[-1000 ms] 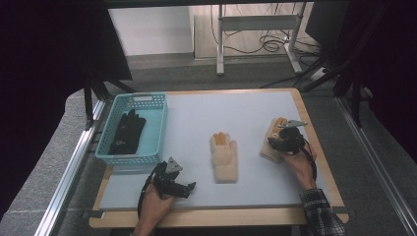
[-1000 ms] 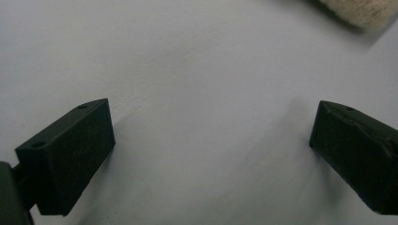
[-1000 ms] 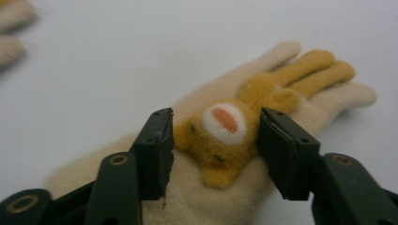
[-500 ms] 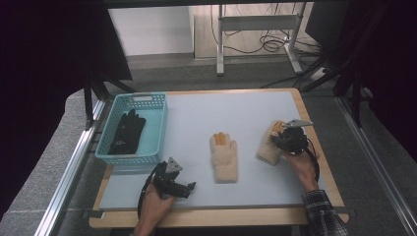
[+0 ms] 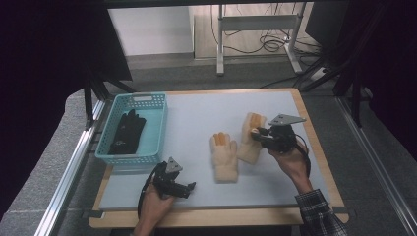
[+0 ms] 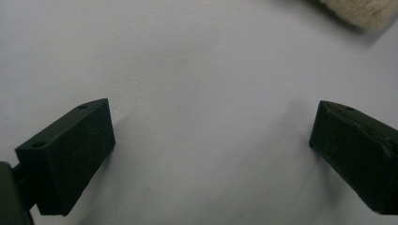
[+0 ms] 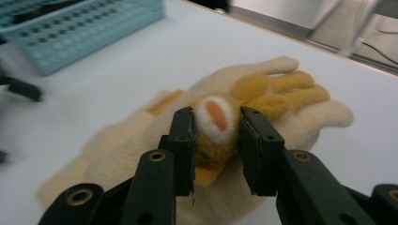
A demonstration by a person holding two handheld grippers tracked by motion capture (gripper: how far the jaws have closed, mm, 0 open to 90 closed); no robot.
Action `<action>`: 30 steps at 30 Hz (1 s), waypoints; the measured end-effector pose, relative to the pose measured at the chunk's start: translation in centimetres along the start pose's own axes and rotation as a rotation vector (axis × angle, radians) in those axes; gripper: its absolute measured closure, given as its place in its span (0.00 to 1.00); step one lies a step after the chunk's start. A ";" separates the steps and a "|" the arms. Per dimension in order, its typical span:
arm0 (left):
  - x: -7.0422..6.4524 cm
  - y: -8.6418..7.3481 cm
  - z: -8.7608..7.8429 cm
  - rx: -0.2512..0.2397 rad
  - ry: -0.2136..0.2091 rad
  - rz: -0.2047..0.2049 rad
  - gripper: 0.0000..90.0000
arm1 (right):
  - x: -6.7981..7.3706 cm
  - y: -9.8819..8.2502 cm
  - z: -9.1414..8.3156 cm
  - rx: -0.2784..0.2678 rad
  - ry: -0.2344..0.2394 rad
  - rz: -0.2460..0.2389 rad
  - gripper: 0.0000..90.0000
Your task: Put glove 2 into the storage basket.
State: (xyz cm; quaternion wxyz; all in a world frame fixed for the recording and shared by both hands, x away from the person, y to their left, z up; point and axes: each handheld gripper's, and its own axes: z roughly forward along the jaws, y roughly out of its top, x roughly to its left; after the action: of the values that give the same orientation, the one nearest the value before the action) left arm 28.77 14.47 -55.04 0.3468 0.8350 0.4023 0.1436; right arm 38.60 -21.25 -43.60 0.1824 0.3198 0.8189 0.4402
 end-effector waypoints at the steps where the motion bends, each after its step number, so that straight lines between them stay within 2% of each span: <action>1: 0.0 0.0 0.0 0.000 0.000 0.001 0.01 | 0.4 0.2 0.2 0.002 0.019 -0.010 0.74; 5: 0.0 0.0 0.0 -0.001 0.000 0.001 0.01 | 2.7 0.9 1.9 0.033 0.111 -0.083 0.74; 8: 0.0 0.0 0.0 0.000 0.000 0.001 0.01 | 4.3 0.9 3.6 0.070 0.161 -0.145 0.73; 10: 0.0 0.0 0.0 -0.001 0.000 0.001 0.01 | 5.1 0.8 4.7 0.095 0.195 -0.169 0.73; 11: 0.0 0.0 0.0 -0.001 0.000 0.001 0.01 | 5.1 0.8 4.7 0.095 0.195 -0.169 0.73; 12: 0.0 0.0 0.0 0.001 0.000 0.003 0.01 | 5.8 0.5 5.8 0.126 0.223 -0.191 0.73; 14: 0.0 0.0 0.0 0.000 0.000 0.003 0.01 | 6.3 0.1 6.6 0.158 0.230 -0.212 0.73; 17: 0.0 0.0 0.0 0.001 0.000 0.001 0.01 | 6.8 -0.6 7.8 0.207 0.211 -0.243 0.72; 20: 0.0 0.0 0.0 0.001 0.000 0.000 0.01 | 6.7 -1.1 8.3 0.203 0.215 -0.219 0.68; 22: 0.0 0.0 0.0 0.001 -0.001 0.000 0.01 | 6.5 -1.1 8.2 0.207 0.218 -0.196 0.59; 24: 0.0 0.0 0.0 0.001 0.000 0.000 0.01 | 6.3 -0.8 7.6 0.186 0.190 -0.193 0.52; 26: 0.0 0.0 0.0 0.001 0.000 0.003 0.01 | 5.5 -0.4 6.8 0.150 0.164 -0.162 0.50; 27: 0.0 0.0 0.0 0.001 0.000 0.003 0.01 | 5.0 -0.2 6.3 0.131 0.146 -0.133 0.51; 28: 0.0 0.0 0.0 0.001 0.000 0.003 0.01 | 4.2 0.0 5.8 0.121 0.123 -0.094 0.58; 30: 0.0 0.0 0.0 0.001 0.000 0.001 0.01 | 3.2 0.1 5.3 0.119 0.107 -0.050 0.70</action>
State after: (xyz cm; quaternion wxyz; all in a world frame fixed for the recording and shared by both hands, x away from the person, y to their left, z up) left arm 28.77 14.47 -55.04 0.3463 0.8353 0.4021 0.1437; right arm 39.36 -15.88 -46.48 0.1301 0.2856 0.8599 0.4026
